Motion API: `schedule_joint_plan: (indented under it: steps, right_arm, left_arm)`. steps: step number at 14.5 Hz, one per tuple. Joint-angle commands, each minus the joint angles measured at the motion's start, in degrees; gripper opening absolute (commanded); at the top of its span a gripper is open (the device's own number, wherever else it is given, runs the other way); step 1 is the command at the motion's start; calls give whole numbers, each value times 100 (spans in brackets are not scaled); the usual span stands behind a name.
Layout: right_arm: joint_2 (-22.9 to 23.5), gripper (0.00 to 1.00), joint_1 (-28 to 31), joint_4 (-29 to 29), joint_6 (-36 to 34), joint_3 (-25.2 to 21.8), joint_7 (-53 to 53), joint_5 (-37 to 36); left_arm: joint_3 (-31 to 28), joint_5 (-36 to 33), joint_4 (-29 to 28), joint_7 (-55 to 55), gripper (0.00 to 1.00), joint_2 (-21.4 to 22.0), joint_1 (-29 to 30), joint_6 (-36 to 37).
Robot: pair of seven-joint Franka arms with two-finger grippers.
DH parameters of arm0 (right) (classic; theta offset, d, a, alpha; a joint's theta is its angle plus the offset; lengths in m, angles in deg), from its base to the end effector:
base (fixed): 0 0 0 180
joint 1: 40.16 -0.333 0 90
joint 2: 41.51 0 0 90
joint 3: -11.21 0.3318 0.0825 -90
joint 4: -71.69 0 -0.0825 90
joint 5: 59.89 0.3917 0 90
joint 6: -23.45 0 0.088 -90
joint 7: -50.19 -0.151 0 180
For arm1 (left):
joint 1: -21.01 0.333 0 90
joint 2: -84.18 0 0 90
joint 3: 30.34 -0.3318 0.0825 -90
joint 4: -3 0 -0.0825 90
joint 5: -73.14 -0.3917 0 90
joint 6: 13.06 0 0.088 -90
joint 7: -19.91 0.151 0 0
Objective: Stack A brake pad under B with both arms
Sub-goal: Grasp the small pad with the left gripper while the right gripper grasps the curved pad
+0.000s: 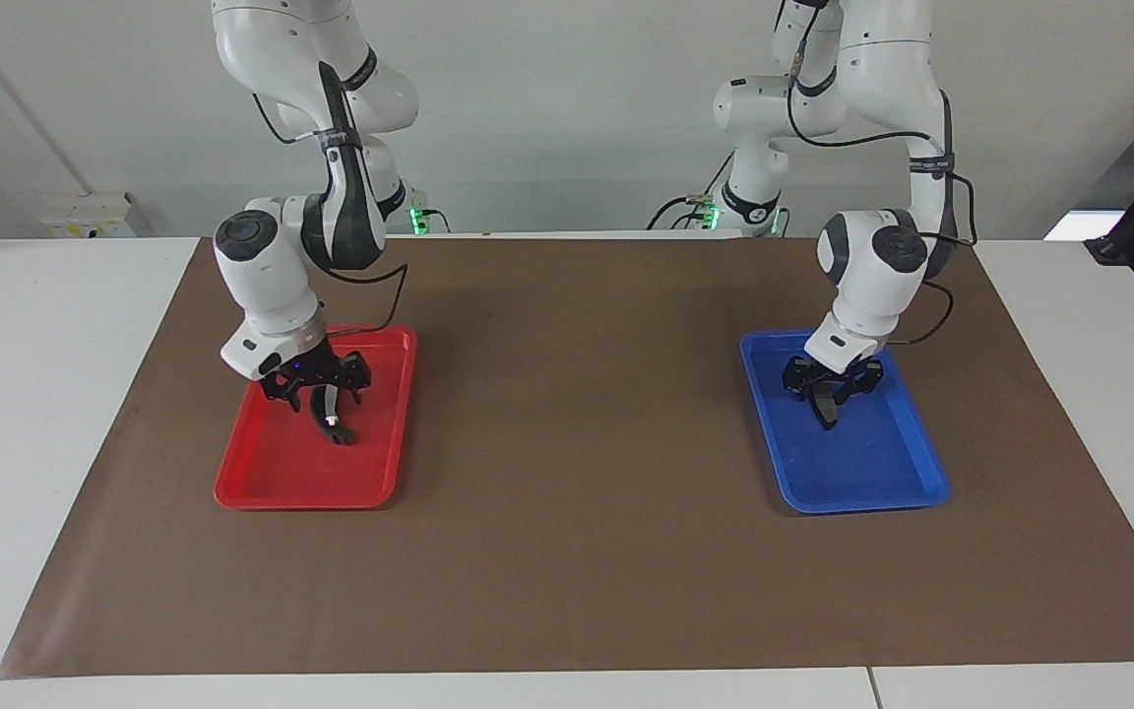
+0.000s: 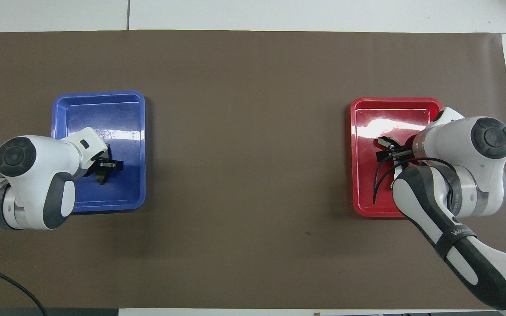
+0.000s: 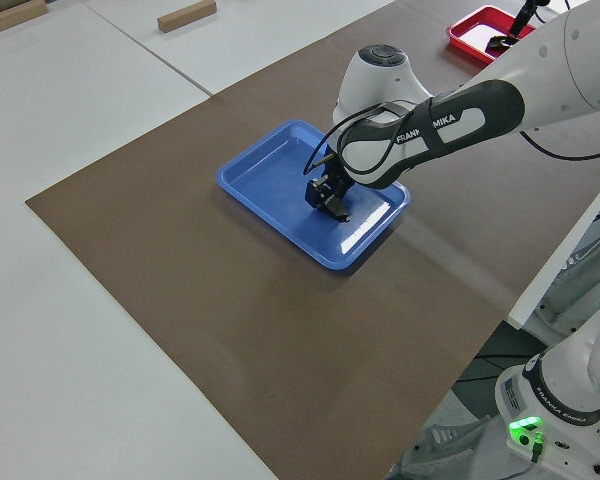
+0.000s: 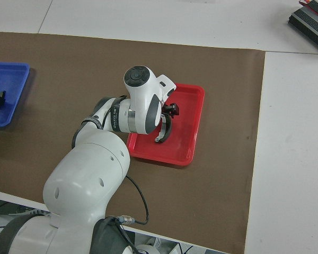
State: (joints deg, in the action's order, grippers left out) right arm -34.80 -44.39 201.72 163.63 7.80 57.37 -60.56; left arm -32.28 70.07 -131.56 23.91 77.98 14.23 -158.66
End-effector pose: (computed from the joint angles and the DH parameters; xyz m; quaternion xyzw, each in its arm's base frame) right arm 0.5461 0.0073 0.2788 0.9967 0.0744 0.0296 0.0090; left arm 0.5282 -0.0439 0.2598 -0.9941 0.0985 -0.0423 0.0176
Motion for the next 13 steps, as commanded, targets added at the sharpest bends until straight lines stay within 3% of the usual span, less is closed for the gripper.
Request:
schedule_joint_plan:
  steps: [1, 4, 7, 9, 11, 13]
  right_arm:
    - [-56, 100, 150, 225, 202, 33, 205, 110]
    - [-38, 99, 177, 295, 220, 33, 187, 269]
    - [-21, 88, 186, 322, 237, 33, 187, 269]
    - [-21, 73, 186, 339, 237, 24, 204, 269]
    - [-29, 50, 186, 383, 237, 24, 205, 269]
    - [-47, 18, 177, 453, 246, 24, 170, 269]
  left_arm:
    - [-43, -36, -18, 57, 19, 4, -43, -92]
    - [-17, -36, 393, 14, 18, 303, -121, 687]
    - [-17, -36, 1201, -275, 15, 366, -568, 1917]
    - [-8, -36, 1406, -1037, 13, 295, -1095, 1974]
    - [-8, -36, 1493, -1994, 13, 138, -1640, 1729]
    - [-8, -36, 1660, -2900, 13, -178, -2176, 1439]
